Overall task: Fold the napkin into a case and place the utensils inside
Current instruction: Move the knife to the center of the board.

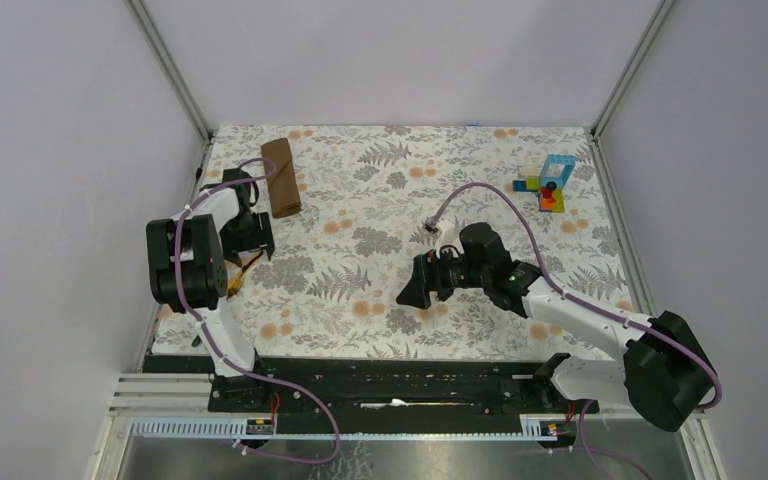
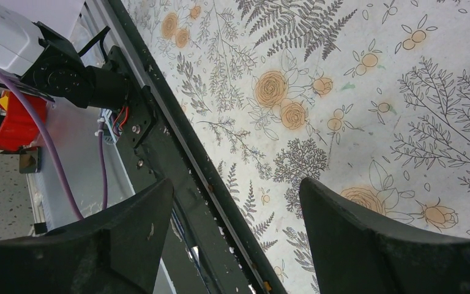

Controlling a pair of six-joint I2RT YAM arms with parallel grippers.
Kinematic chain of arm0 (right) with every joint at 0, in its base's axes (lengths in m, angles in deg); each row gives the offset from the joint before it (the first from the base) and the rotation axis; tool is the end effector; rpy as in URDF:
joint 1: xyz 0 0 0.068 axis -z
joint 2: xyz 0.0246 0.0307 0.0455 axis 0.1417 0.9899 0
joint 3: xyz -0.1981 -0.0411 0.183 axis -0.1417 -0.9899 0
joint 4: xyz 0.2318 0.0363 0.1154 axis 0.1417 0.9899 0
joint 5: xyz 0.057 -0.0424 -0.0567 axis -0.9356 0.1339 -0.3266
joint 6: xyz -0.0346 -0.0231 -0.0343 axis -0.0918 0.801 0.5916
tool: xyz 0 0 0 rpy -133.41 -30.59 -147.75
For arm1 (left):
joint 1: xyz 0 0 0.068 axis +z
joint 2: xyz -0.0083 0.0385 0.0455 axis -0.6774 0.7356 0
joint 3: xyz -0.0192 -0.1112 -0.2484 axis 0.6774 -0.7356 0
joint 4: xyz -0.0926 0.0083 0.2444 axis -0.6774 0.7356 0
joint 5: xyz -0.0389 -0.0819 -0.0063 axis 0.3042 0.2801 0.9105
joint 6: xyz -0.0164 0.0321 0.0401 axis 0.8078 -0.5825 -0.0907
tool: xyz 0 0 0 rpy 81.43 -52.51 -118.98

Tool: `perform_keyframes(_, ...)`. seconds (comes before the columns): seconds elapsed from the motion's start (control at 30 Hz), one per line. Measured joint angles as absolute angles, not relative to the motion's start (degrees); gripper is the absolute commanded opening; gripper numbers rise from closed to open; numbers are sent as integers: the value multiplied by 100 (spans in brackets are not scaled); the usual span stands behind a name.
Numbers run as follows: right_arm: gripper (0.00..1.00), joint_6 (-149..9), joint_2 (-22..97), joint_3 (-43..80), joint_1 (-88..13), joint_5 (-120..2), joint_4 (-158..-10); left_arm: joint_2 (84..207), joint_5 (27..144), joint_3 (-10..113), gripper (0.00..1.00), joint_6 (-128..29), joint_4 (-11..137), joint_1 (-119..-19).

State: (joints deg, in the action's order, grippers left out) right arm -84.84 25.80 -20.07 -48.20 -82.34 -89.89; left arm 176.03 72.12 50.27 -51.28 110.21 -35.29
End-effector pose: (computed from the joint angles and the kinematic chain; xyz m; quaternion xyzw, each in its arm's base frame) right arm 0.1876 0.1817 0.2331 -0.2686 0.7885 0.4549 0.3149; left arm 0.3418 0.0475 0.1675 -0.1522 0.9838 0.0436 0.0846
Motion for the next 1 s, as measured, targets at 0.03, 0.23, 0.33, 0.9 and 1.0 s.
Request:
perform_keyframes(0.03,82,-8486,2556,-2018,-4820,-8234,-8987,17655,7210,5032,72,-5187,11017,-3529)
perform_keyframes(0.23,82,-8484,2532,-2029,-4820,-8234,-8987,17767,7151,5091,53,-5406,10991,-3538)
perform_keyframes(0.33,82,-8484,2532,-2029,-4820,-8234,-8989,17848,7167,5189,52,-5519,11048,-3551)
perform_keyframes(0.9,82,-8484,2532,-2029,-4820,-8227,-8987,18368,7547,5884,40,-5919,11166,-3669)
perform_keyframes(1.0,82,-8484,2532,-2029,-4820,-8227,-8989,18475,7588,6039,39,-5919,11166,-3708)
